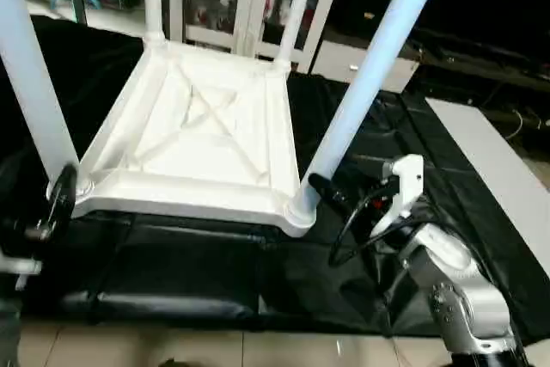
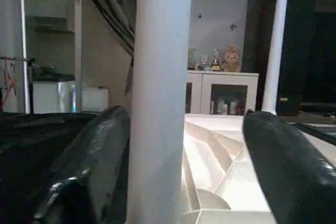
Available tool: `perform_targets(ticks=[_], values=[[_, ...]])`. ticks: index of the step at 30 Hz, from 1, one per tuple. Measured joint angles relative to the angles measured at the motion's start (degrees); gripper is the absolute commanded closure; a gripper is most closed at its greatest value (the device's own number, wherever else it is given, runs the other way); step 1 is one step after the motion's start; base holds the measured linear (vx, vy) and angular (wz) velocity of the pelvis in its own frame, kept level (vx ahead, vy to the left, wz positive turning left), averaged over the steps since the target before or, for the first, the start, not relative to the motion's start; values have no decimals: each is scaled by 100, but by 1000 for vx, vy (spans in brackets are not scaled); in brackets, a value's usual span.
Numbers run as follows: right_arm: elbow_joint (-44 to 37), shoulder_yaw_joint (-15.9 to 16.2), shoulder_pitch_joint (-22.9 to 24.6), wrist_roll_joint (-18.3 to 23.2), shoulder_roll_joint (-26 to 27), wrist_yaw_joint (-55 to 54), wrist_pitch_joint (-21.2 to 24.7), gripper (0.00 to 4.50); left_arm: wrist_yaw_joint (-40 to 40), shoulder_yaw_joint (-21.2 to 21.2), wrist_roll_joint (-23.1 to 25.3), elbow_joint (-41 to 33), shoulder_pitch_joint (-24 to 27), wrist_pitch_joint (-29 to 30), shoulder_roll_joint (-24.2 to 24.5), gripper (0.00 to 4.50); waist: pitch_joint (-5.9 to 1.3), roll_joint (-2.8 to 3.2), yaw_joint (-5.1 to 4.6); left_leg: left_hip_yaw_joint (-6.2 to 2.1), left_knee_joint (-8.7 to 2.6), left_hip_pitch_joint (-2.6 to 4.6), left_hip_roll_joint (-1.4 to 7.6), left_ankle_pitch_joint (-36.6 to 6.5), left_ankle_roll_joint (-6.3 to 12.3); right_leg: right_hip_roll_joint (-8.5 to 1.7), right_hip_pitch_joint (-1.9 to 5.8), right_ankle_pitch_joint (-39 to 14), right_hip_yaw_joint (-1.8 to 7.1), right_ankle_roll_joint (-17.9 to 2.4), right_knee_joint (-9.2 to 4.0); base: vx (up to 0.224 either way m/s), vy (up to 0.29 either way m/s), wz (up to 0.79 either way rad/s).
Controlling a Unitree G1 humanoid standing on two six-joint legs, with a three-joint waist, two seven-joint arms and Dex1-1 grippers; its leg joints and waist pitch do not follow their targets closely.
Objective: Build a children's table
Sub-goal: Rotate leg to tighten, then flip table
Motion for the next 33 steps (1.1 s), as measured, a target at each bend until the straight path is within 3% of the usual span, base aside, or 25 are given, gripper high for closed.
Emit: perform_targets(ticks=[6,11,15,18,30,33], values=[[-7,-15,67,39,62,-24,-12,85,307,53,265,834,-763,354,527,8,24,87,-1,-6,1,5,-1,0,0,2,3,1,-2,-2,8,0,0,0],[-73,12,320,169,-35,232,-4,85,362,213,262,1242,-1178,430,783,8,36,130,10,-6,0,6,0,1,-2,2,5,9,-2,-14,18,0,0,0],[-203,23,511,286,-276,597,41,85,159,222,-28,1385,-1457,563,917,8,38,133,69,-1,-2,8,0,1,-3,4,4,7,0,-18,30,0,0,0],[-254,41,538,391,-433,841,91,85,-193,-49,-182,1396,-1689,676,920,8,49,149,141,8,-2,9,0,1,-3,3,3,8,6,-27,30,0,0,0],[-469,125,711,418,-483,927,154,85,-30,-495,265,1749,-2160,657,890,8,70,179,194,0,-2,40,0,2,-4,0,24,2,6,-16,37,0,0,0],[-469,124,711,412,-483,909,211,85,41,-521,270,1742,-2204,714,870,46,70,179,183,0,-2,41,-1,2,-3,0,26,2,7,-16,37,0,0,0]])
